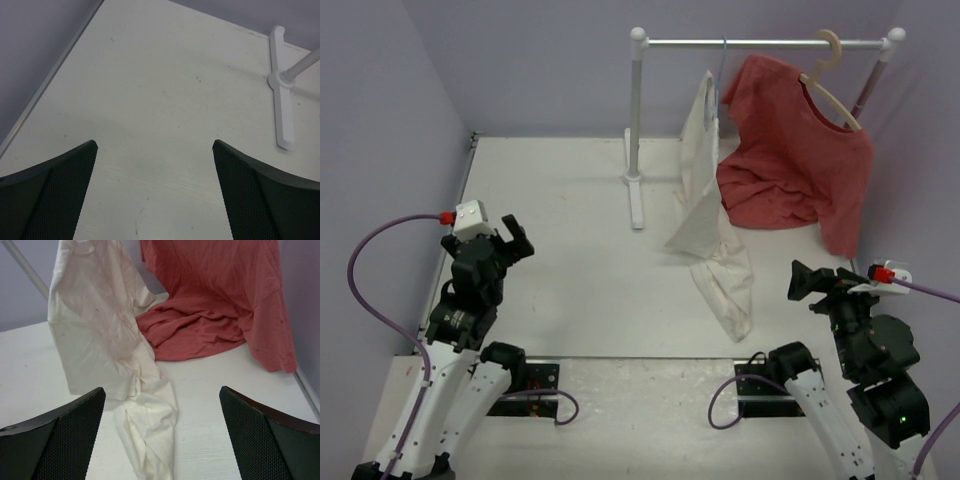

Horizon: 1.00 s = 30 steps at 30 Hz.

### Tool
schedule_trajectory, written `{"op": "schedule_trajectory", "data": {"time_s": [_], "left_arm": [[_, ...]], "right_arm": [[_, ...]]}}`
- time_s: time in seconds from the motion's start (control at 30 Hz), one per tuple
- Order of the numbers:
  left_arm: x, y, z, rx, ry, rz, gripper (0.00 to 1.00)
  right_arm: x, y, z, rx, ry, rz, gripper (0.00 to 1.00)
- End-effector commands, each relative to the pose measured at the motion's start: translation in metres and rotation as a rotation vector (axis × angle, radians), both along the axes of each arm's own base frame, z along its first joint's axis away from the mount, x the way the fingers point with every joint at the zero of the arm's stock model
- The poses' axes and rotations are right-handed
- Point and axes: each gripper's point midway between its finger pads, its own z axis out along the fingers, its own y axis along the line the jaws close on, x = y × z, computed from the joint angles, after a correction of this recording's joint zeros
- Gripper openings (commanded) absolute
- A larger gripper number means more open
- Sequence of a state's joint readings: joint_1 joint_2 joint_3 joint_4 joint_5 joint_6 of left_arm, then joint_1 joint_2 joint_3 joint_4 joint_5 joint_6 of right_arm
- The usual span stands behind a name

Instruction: Place the t-shirt on the hanger

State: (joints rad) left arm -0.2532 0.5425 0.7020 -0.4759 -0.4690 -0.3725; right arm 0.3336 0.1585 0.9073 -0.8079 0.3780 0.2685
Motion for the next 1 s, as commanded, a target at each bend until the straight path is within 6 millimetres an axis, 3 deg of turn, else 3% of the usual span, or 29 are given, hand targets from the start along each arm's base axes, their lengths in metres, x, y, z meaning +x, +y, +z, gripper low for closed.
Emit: {"op": "schedule_trajectory", "data": {"time_s": [0.0, 0.97], "left_arm": [[0.0035, -0.0086, 0.001, 0.019, -0.01, -0.05, 1.0], [-0.0002, -0.0128, 0.0022, 0.025, -0.028, -0.069, 1.0]], "right_arm": [[0.0032, -0.0021, 0.0, 0.023, -0.007, -0.025, 0.99], [0.0109, -0.008, -0.0034, 0.0, 0.038, -0.073, 0.99]]}}
